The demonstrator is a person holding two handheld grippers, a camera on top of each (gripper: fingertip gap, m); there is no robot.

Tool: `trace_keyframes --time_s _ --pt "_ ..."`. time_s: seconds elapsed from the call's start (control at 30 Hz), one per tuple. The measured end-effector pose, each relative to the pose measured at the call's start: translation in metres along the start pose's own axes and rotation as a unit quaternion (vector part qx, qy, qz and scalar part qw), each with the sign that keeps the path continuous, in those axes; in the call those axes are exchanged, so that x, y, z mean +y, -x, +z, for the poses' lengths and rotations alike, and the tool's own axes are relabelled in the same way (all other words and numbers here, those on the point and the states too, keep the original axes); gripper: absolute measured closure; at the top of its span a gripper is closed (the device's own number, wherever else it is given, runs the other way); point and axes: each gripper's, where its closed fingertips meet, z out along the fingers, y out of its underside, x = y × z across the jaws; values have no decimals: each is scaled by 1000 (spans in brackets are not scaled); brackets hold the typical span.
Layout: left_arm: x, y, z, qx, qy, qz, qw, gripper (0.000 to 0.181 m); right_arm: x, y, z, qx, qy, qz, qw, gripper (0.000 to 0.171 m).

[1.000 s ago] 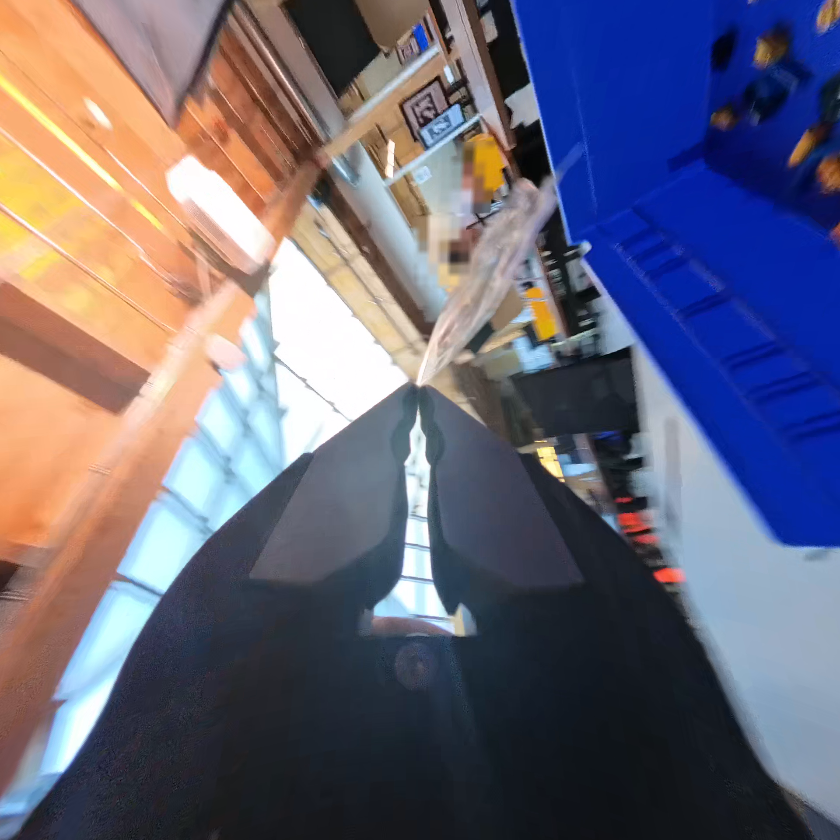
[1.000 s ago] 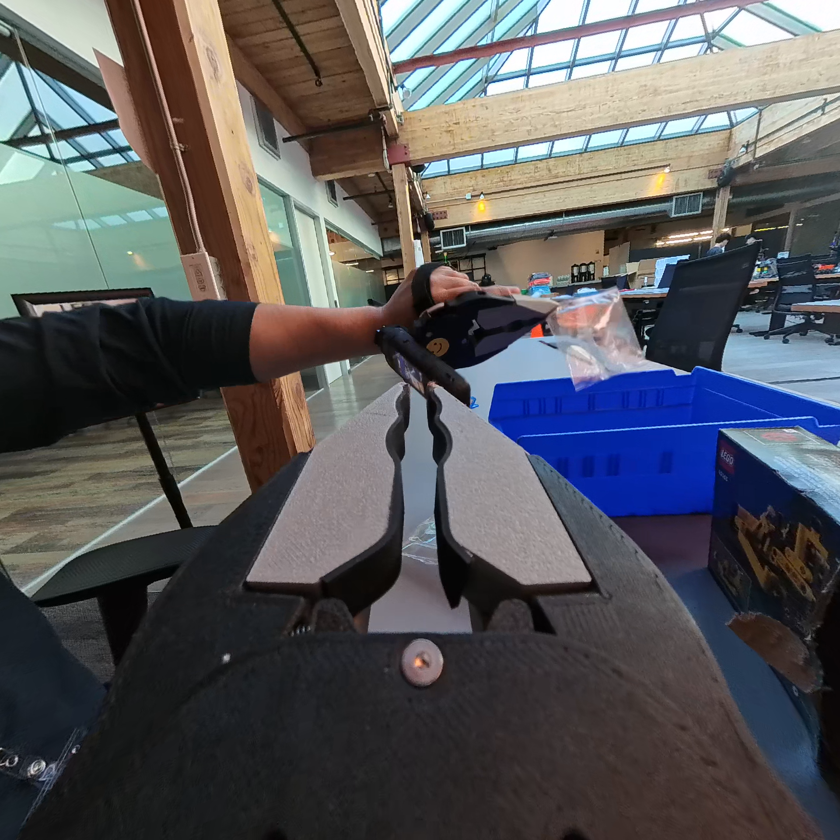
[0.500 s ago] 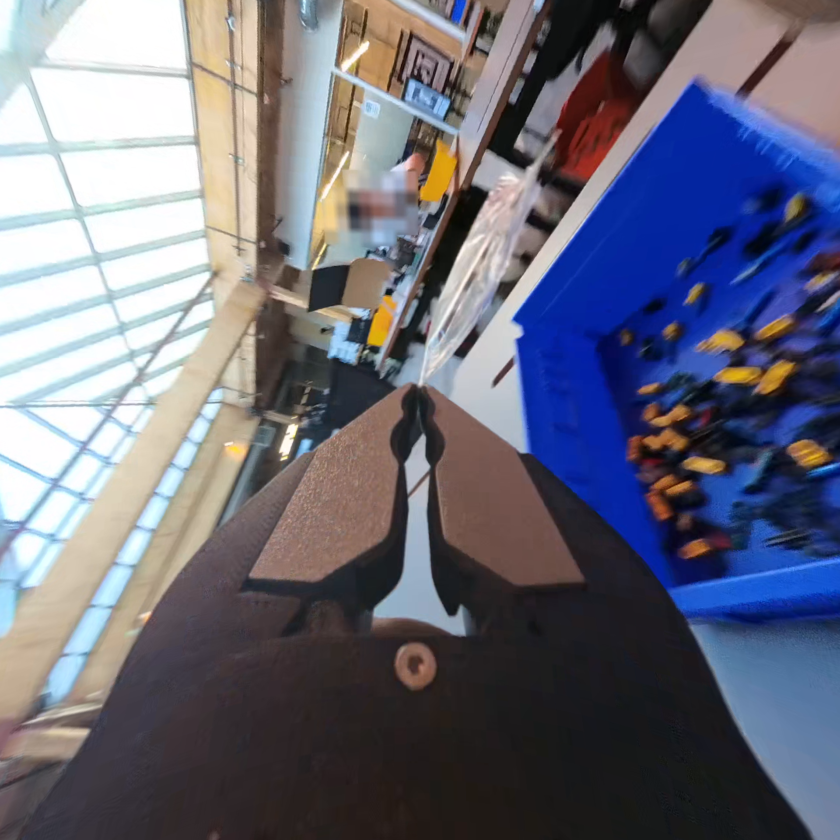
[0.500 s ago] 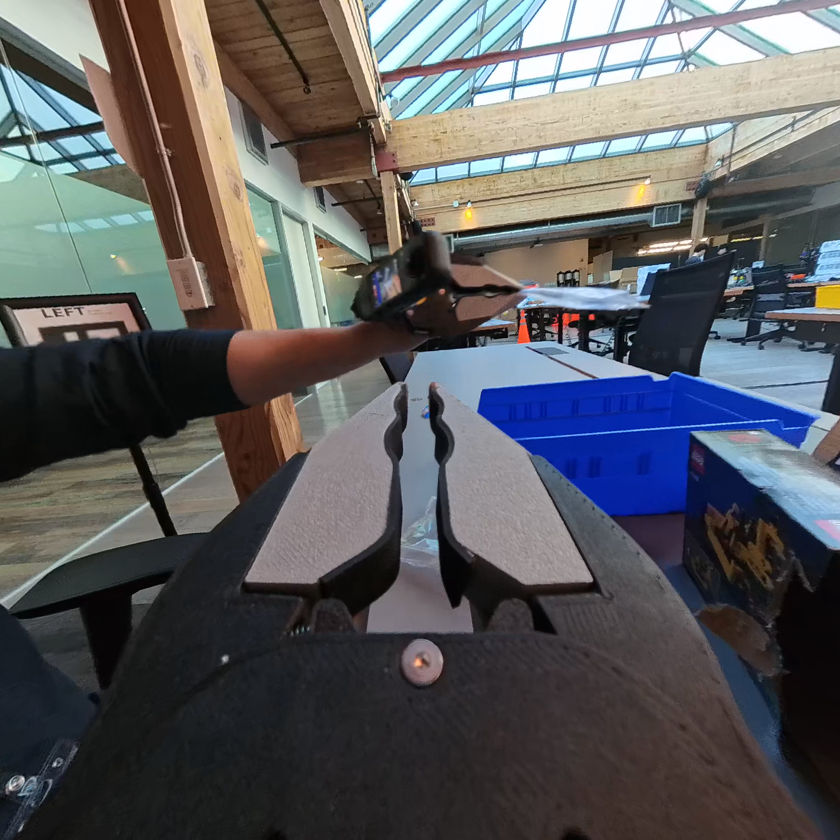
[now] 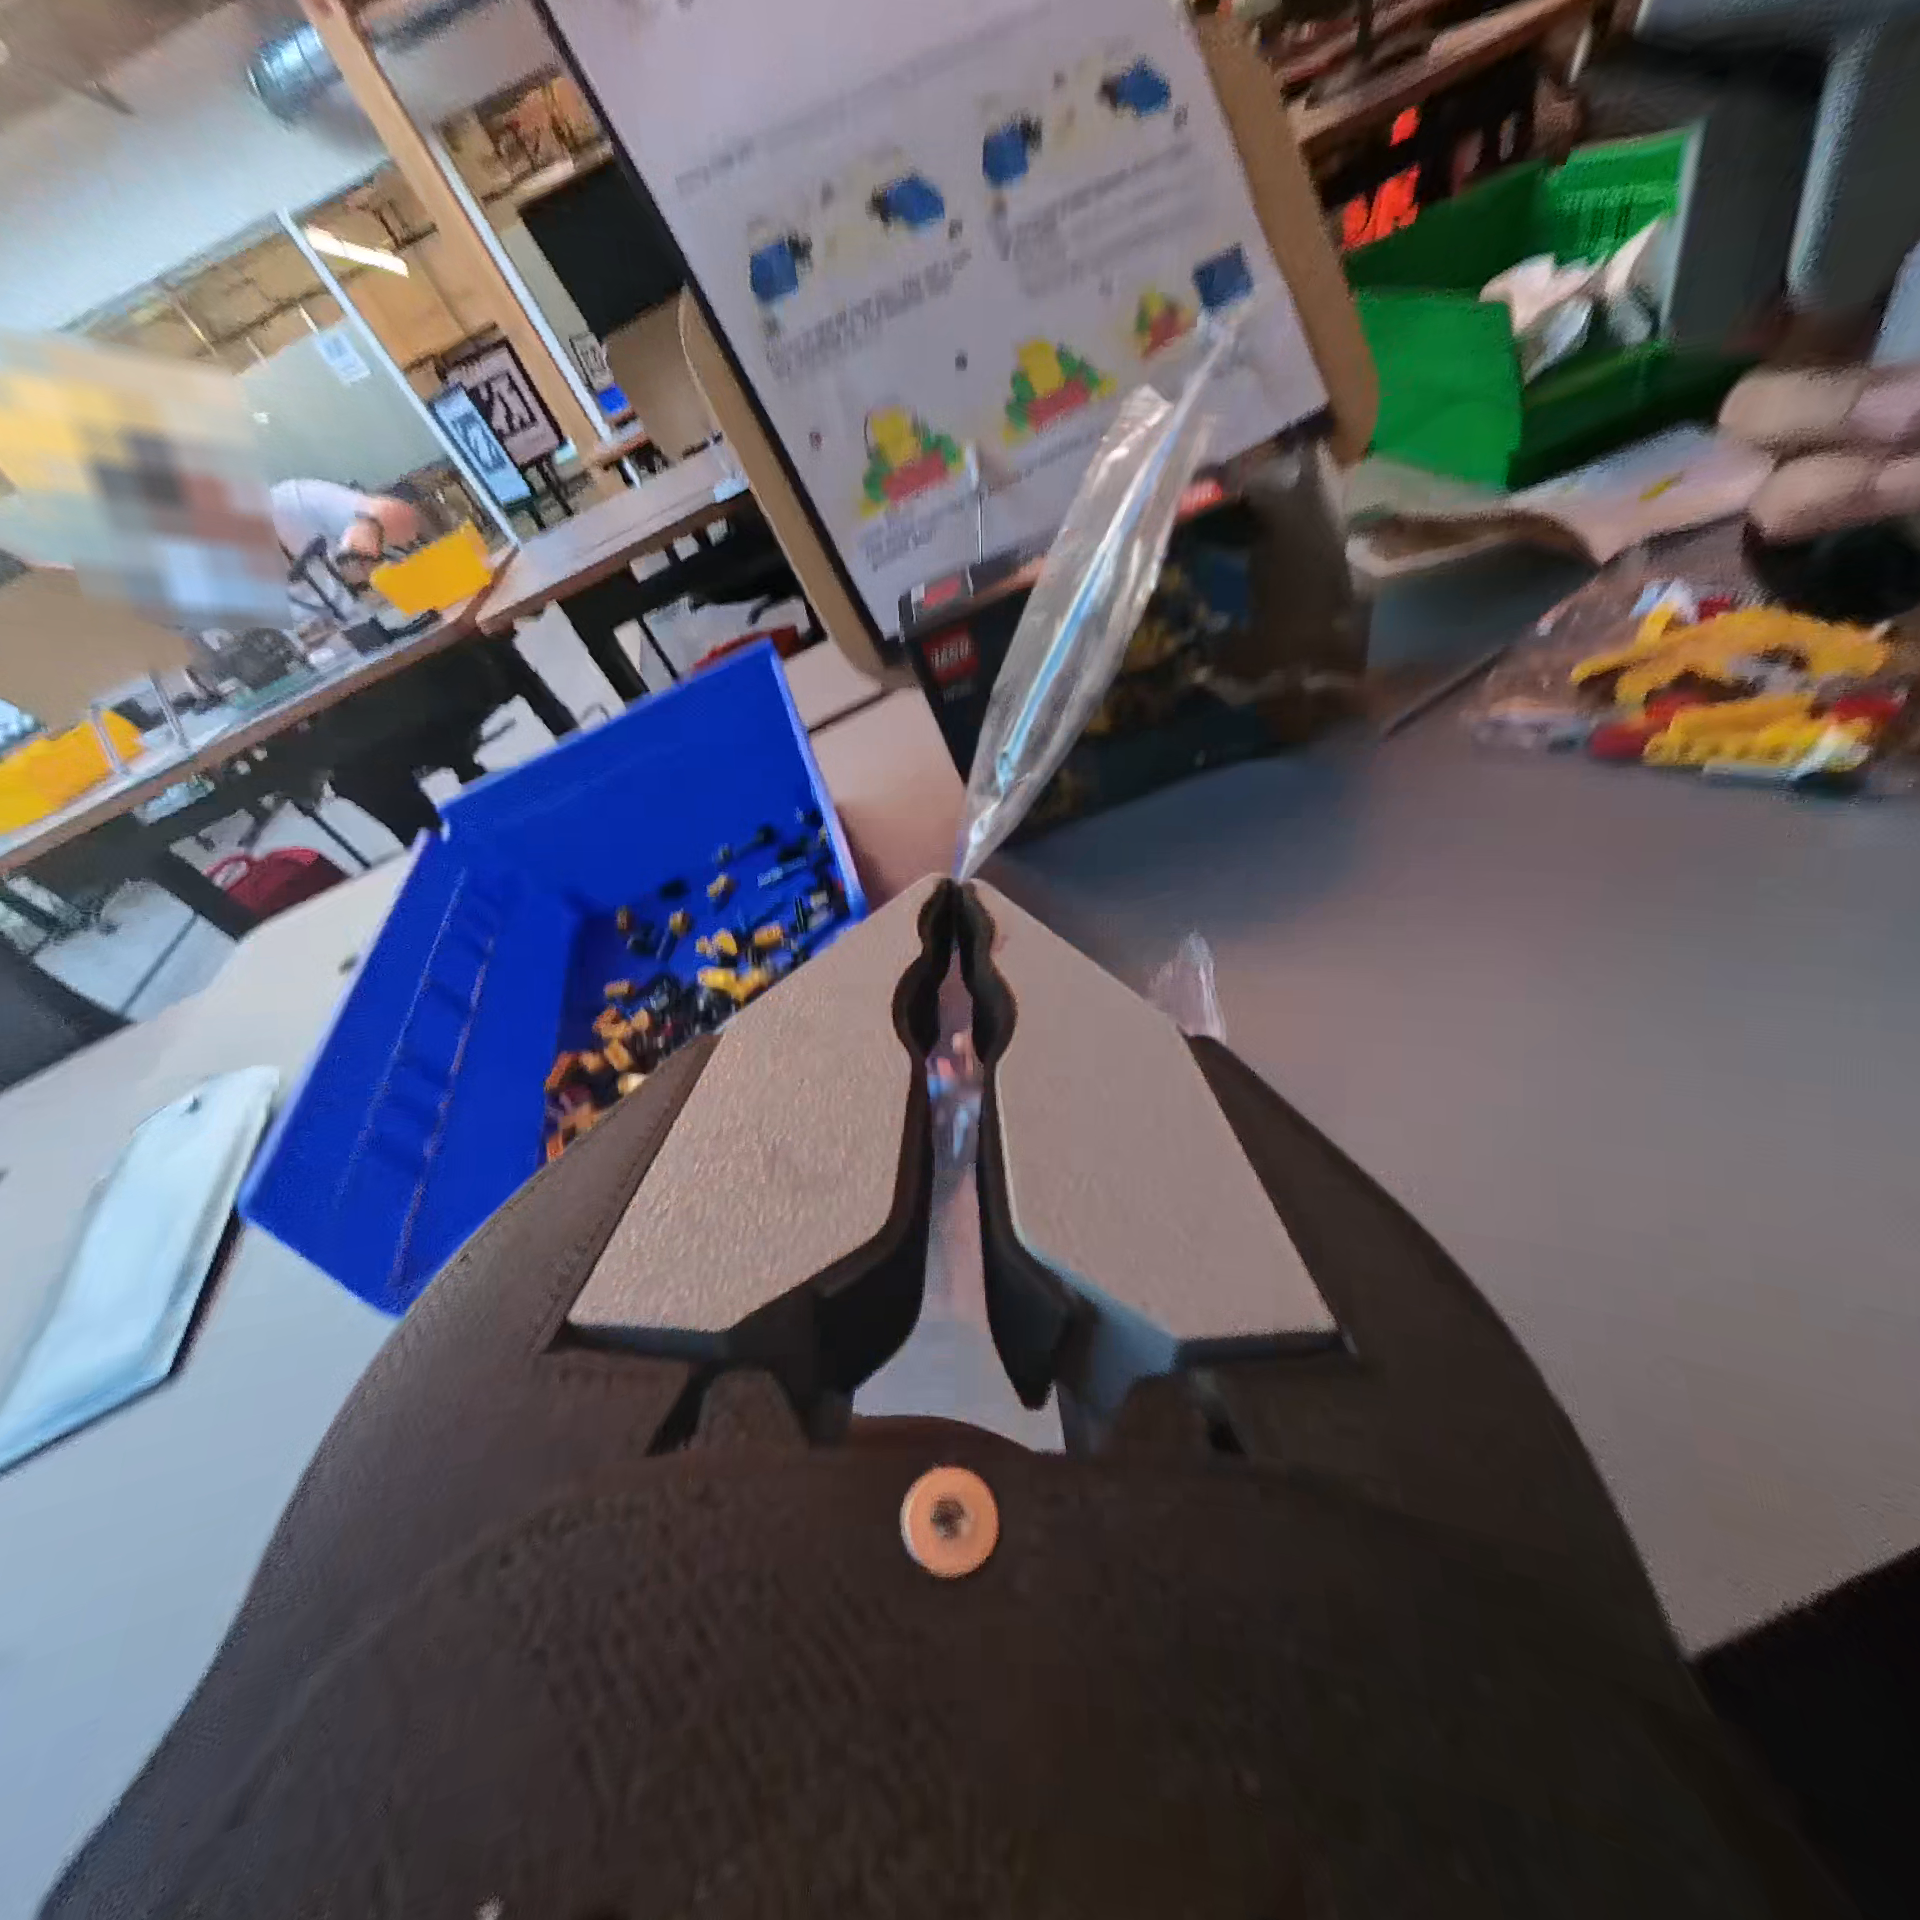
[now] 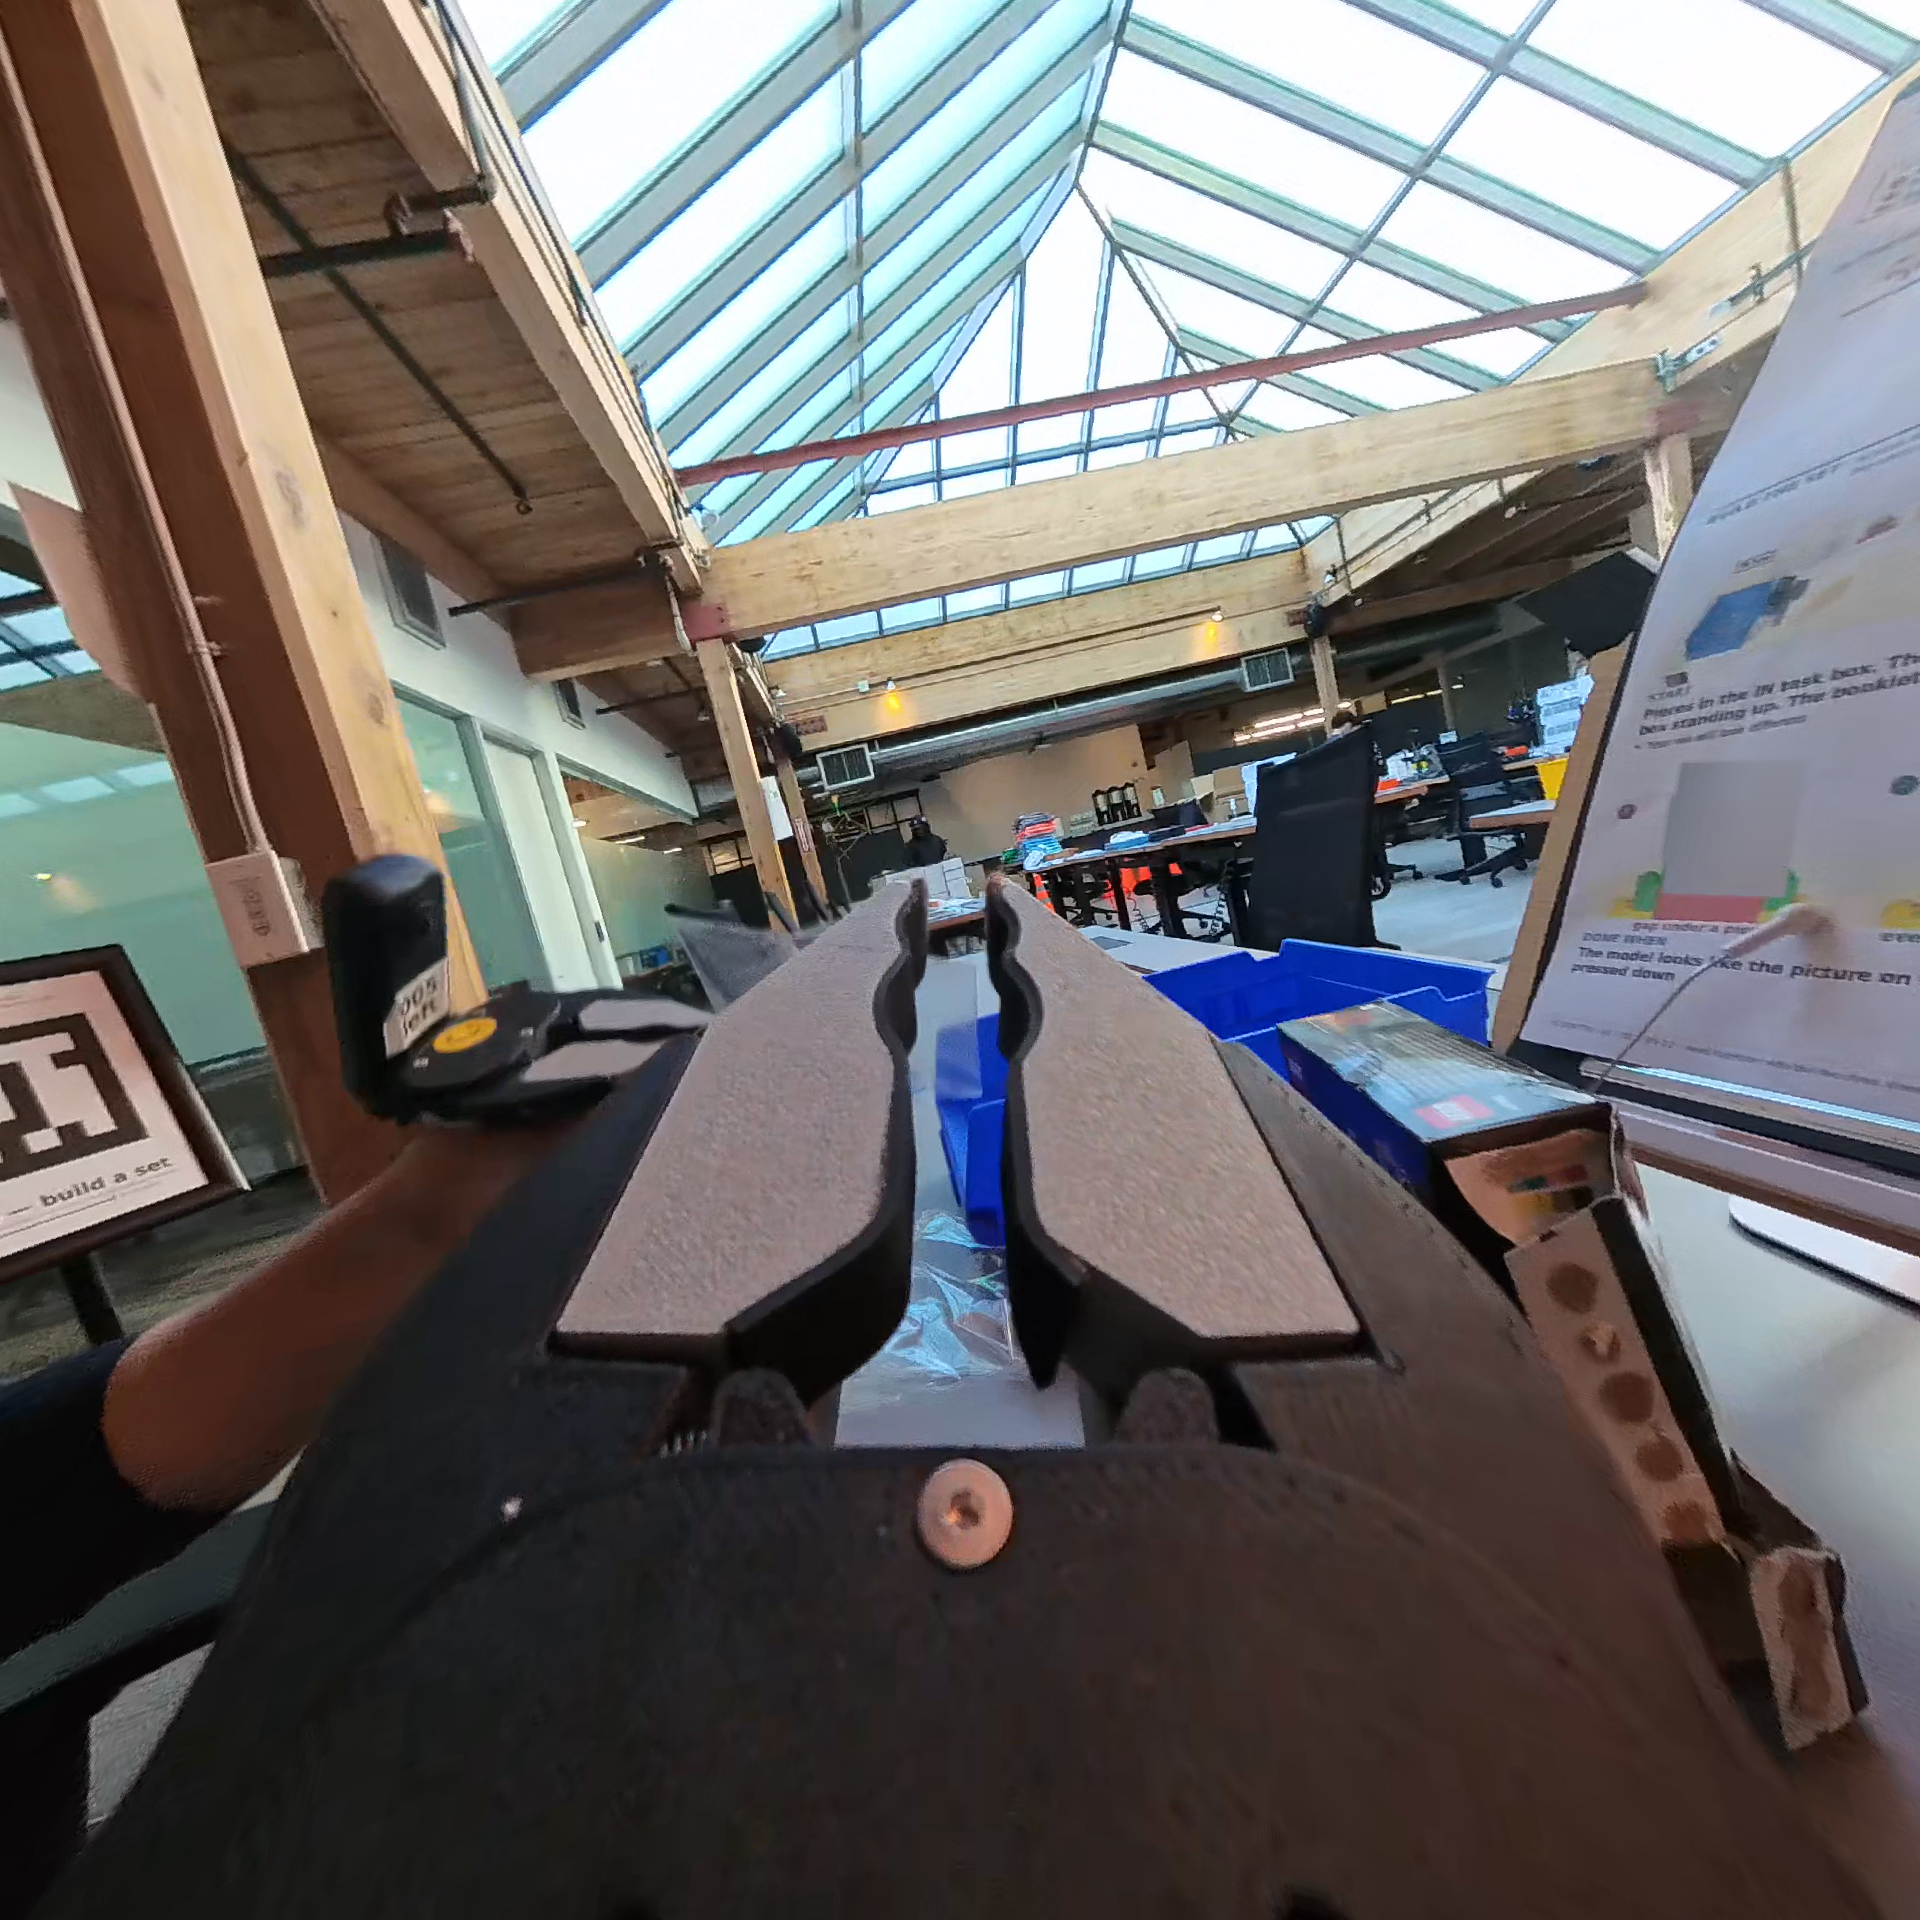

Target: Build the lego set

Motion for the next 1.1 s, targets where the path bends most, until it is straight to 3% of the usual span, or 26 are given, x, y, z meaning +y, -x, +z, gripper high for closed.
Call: trace_keyframes --time_s 0.1,0.17,0.23,0.4,0.53,0.83,1.1 --pt "21 9 -10 -18 5 -20 1000 181 6 -1 2 1 10 2 1000 163" --pt "23 23 -19 -63 -21 36 997 181 11 3 6 -8 23 -6 1000 161" --pt "26 15 -24 -58 -39 111 991 181 22 8 11 -11 47 -22 999 158" --pt "104 -8 -8 -22 101 322 941 181 52 18 24 -32 101 -25 994 154" --pt "141 -7 -3 -16 179 399 899 181 68 26 28 -50 132 -27 990 151" --pt "137 -10 -12 24 190 322 927 152 130 51 37 -97 260 -58 959 138" --pt "88 -20 -40 83 137 184 970 137 141 32 34 -48 286 -99 952 133"
